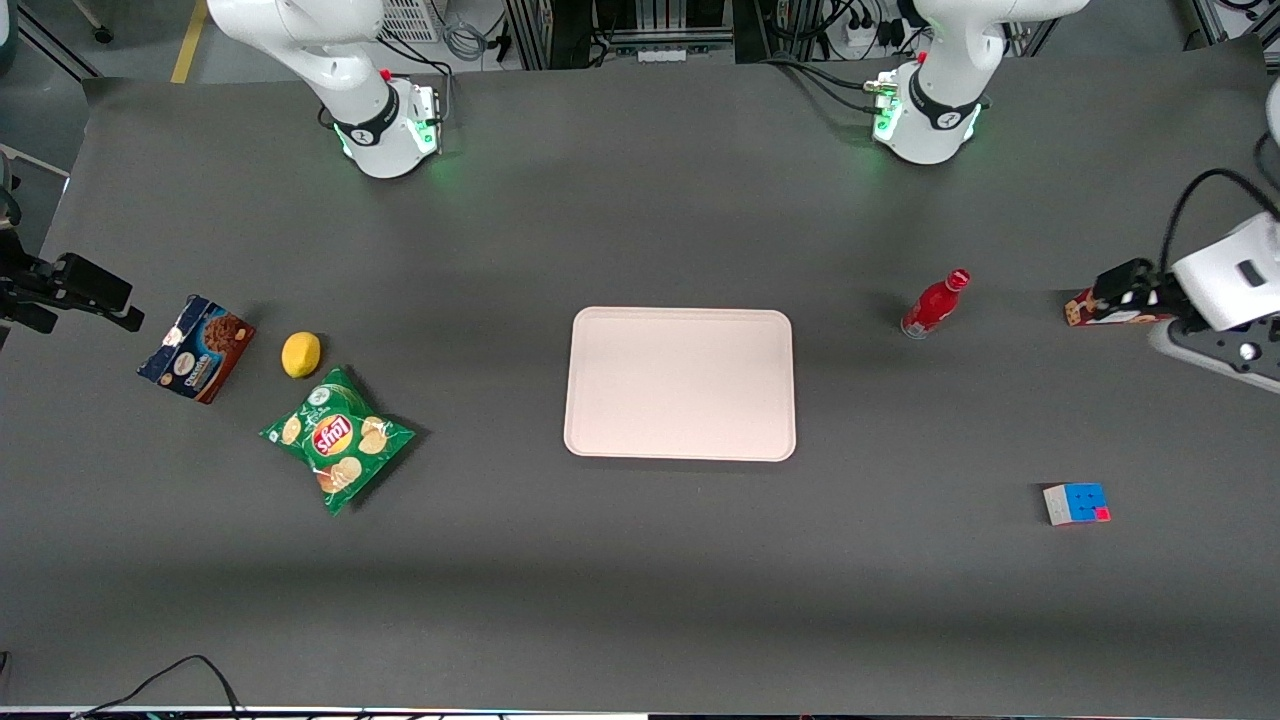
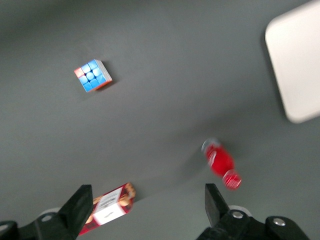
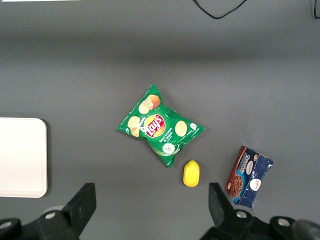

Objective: Place red cookie box on tray
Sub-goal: 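Move the left gripper over the red plaid cookie box, then lower the open left gripper around the cookie box's end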

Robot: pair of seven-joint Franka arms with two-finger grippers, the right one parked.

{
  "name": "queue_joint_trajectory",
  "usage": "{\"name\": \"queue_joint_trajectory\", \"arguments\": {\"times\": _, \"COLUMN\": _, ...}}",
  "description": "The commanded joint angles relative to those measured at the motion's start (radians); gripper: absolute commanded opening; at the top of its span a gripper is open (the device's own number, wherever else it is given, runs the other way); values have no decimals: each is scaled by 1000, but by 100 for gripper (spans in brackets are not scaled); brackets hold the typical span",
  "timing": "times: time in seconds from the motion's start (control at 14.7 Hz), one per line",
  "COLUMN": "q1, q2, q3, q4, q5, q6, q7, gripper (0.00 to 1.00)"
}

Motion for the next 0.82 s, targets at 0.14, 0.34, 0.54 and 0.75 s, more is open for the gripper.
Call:
{"name": "queue_joint_trajectory", "arguments": {"times": 0.14, "q1": 1, "q2": 14, "q3": 120, "q4": 11, "q5": 3, "q6": -83, "q7": 472, "gripper": 100}}
{"name": "queue_joint_trajectory", "arguments": {"times": 0.34, "q1": 9, "q2": 17, "q3": 163, "q4": -12, "q5": 14, "q6": -67, "q7": 650, "gripper": 100}}
{"name": "queue_joint_trajectory", "arguments": {"times": 0.54, "q1": 33, "q2": 17, "q3": 166, "q4": -26, "q5": 65, "q6": -35, "q7": 828, "gripper": 100}}
{"name": "queue_joint_trajectory", "arguments": {"times": 0.75, "q1": 98, "q2": -61, "q3": 166, "q4": -217, "q5": 87, "q6": 183, "q7": 1012, "gripper": 100}}
